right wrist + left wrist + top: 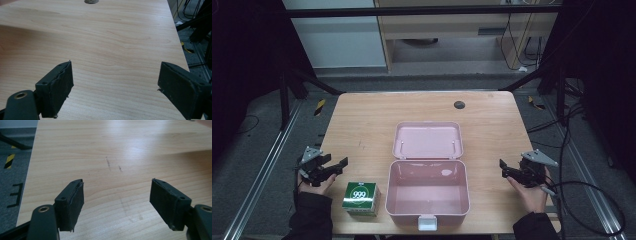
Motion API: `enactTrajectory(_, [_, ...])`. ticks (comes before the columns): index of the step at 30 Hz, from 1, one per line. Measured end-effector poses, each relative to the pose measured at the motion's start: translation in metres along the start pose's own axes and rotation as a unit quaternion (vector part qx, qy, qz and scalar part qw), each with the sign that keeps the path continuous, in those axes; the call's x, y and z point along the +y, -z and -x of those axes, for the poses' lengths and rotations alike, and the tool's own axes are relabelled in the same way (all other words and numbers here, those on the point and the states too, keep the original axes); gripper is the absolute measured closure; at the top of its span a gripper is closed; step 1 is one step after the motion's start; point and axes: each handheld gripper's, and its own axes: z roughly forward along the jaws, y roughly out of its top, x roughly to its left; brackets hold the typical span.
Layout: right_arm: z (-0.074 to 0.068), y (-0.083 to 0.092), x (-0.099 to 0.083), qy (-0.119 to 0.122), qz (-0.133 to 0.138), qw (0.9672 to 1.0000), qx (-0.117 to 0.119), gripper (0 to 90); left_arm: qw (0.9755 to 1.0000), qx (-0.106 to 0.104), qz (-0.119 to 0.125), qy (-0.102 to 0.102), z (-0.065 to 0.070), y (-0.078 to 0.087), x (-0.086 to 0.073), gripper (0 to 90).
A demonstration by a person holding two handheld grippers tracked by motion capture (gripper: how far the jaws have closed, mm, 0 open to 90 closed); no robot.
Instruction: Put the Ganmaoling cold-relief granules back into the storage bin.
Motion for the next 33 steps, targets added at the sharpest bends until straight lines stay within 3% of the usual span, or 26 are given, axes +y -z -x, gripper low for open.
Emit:
enactTrajectory(4, [-0.001, 0.000, -0.001, 0.021, -0.008, 0.9997, -0.013, 11.8, 0.9998, -0.018, 0.002, -0.003, 0.003, 0.005, 0.007, 27.4])
enactTrajectory(11, [0.002, 0.002, 0.000, 0.022, -0.001, 0.9997, -0.012, 11.4, 0.9985, -0.053, 0.005, -0.015, 0.011, 0.010, 0.016, 26.8])
enactTrajectory(12, [0.003, 0.002, 0.000, 0.021, -0.002, 0.9997, -0.012, 11.3, 0.9975, -0.069, 0.001, -0.017, 0.014, 0.012, 0.020, 26.8])
enactTrajectory(19, [0.002, 0.001, 0.000, 0.028, -0.007, 0.9995, -0.012, 10.7, 0.9946, -0.099, 0.021, -0.025, 0.023, 0.019, 0.034, 26.1])
enactTrajectory(22, [0.002, 0.002, 0.000, 0.030, -0.007, 0.9994, -0.014, 10.5, 0.9926, -0.116, 0.016, -0.033, 0.025, 0.023, 0.040, 25.0])
enactTrajectory(23, [0.002, 0.002, 0.000, 0.028, -0.006, 0.9995, -0.012, 10.1, 0.9911, -0.128, 0.008, -0.037, 0.027, 0.025, 0.044, 24.9])
enactTrajectory(24, [0.002, 0.002, 0.000, 0.027, -0.006, 0.9995, -0.012, 9.6, 0.9911, -0.128, 0.008, -0.037, 0.027, 0.025, 0.044, 24.7])
enactTrajectory(25, [0.002, 0.002, 0.000, 0.026, -0.006, 0.9996, -0.012, 9.4, 0.9884, -0.147, -0.001, -0.038, 0.030, 0.028, 0.049, 24.5])
enactTrajectory(27, [0.003, 0.002, 0.000, 0.028, -0.005, 0.9995, -0.012, 9.3, 0.9854, -0.165, -0.012, -0.041, 0.032, 0.030, 0.053, 23.3])
enactTrajectory(31, [0.002, 0.002, 0.000, 0.034, -0.005, 0.9993, -0.012, 8.9, 0.9811, -0.183, -0.018, -0.060, 0.040, 0.035, 0.058, 21.0])
enactTrajectory(33, [0.002, 0.002, 0.000, 0.035, -0.006, 0.9993, -0.012, 8.7, 0.9778, -0.195, -0.031, -0.070, 0.043, 0.037, 0.061, 19.9])
